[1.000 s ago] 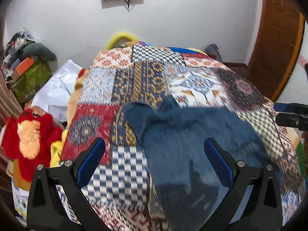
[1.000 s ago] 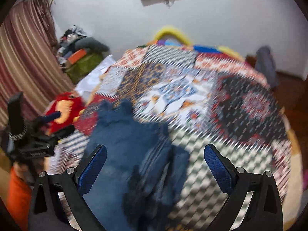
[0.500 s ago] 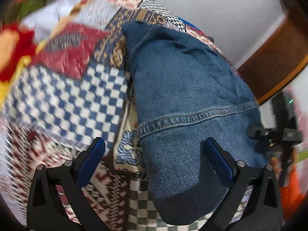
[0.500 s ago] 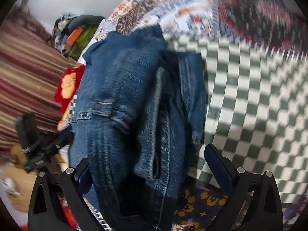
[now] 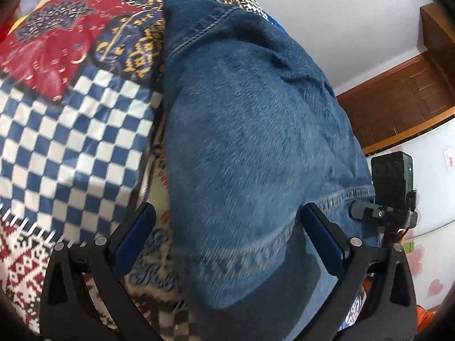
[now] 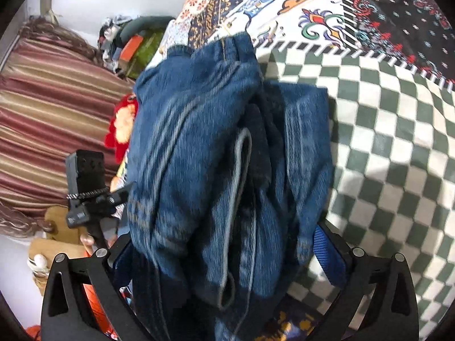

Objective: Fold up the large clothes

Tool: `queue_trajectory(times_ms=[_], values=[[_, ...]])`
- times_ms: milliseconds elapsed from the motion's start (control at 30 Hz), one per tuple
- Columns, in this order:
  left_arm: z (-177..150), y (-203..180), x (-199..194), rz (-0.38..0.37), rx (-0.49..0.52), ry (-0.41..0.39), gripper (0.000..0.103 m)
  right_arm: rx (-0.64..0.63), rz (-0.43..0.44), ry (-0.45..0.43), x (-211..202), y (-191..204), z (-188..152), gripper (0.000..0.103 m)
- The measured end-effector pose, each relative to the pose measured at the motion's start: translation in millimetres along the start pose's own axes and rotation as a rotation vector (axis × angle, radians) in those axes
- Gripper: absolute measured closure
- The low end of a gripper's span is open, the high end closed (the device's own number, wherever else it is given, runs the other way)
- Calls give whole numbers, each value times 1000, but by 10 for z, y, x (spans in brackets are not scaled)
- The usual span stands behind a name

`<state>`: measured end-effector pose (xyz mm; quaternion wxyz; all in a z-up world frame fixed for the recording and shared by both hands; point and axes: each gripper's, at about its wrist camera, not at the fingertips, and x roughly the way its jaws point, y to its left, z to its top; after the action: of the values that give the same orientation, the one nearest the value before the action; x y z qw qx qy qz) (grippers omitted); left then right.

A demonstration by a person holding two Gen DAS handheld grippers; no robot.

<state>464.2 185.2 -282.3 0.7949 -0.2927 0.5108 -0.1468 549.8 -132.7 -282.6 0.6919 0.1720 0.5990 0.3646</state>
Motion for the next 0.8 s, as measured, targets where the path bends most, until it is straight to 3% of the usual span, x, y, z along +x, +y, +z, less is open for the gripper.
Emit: queue_trajectory(times_ms=[100,367,467,533,800], values=[[48,-43,48,-33,-27,-3,10,29,17,-16,31,-26,74,5],[17,-233,-150,-16,12,-67,32,-43,-10,-88,-78,186,39,42],[-24,-326,-286,-26,26,-81,41,-87,-35,-110,-137,352,10,49],[-32,-436,-422,-21,59,-89,47,-118,-46,-125,-210,476,-26,51],[-178,-707,-1126,0,121,-176,47,-217,-56,-191,-583,1040,-197,51]])
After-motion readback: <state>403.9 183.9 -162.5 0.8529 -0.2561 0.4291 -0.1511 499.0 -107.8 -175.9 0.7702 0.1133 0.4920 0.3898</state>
